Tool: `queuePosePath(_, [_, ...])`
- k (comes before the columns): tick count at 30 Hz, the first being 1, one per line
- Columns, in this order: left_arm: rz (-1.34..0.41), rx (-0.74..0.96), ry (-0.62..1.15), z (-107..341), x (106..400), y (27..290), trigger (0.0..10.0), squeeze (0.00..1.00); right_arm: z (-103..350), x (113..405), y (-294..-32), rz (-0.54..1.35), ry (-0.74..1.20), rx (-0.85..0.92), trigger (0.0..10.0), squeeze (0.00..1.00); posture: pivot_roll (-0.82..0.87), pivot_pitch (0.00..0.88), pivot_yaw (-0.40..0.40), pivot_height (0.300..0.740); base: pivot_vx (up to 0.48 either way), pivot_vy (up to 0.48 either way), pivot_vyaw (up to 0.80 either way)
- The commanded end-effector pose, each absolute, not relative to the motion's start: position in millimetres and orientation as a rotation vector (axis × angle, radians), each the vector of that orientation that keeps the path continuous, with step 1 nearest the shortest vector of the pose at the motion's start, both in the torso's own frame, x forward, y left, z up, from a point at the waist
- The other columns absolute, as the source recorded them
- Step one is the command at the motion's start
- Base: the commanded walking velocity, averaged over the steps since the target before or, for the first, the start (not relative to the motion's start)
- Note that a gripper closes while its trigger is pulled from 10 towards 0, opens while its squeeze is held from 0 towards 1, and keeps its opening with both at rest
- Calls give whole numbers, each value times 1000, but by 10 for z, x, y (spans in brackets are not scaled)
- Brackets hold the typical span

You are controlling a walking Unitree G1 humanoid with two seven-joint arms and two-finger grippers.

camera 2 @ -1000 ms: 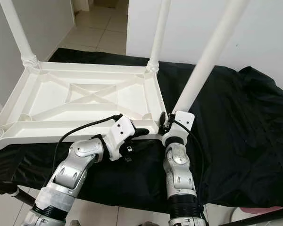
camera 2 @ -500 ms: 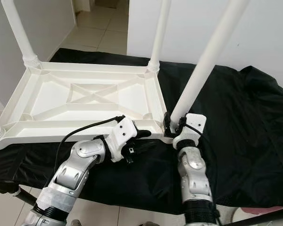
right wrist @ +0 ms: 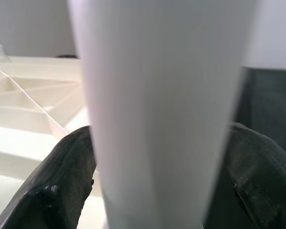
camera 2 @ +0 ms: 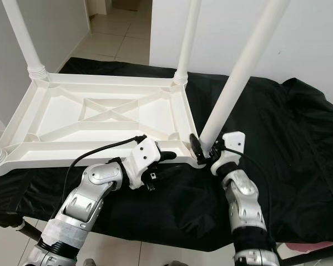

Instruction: Building children table

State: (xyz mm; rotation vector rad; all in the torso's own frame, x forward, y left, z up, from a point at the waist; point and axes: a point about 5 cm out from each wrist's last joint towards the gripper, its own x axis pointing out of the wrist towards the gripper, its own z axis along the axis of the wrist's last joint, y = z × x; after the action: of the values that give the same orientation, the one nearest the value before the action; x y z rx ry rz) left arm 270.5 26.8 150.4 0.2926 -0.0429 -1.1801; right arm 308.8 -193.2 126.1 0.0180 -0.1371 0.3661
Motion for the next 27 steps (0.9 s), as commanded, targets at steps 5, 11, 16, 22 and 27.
queuePosePath(5, [-1019, 318, -77, 1528, 2780, 253, 10000, 0, 1287, 3227, -1889, 502, -104, -63, 10000, 0, -55, 0, -49, 740, 0, 0, 0])
queuePosePath(11, [-1018, 319, -82, 1538, 2785, 236, 10000, 0, 1251, 3291, -1885, 562, -77, -96, 0, 0, -50, 0, -51, 740, 0, 0, 0])
queuePosePath(16, [-1012, 317, -89, 1557, 2798, 230, 10000, 0, 1232, 3289, -1902, 581, -70, -83, 0, 0, -49, 0, -52, 740, 0, 0, 0])
queuePosePath(22, [-1010, 318, -90, 1554, 2795, 232, 10000, 0, 1184, 3260, -1929, 600, -61, -70, 0, 0, -52, 0, -52, 740, 0, 0, 0])
queuePosePath(27, [-1005, 321, -91, 1557, 2806, 242, 10000, 0, 1176, 3249, -1941, 565, -58, -68, 10000, 0, -54, 0, -55, 740, 0, 0, 0])
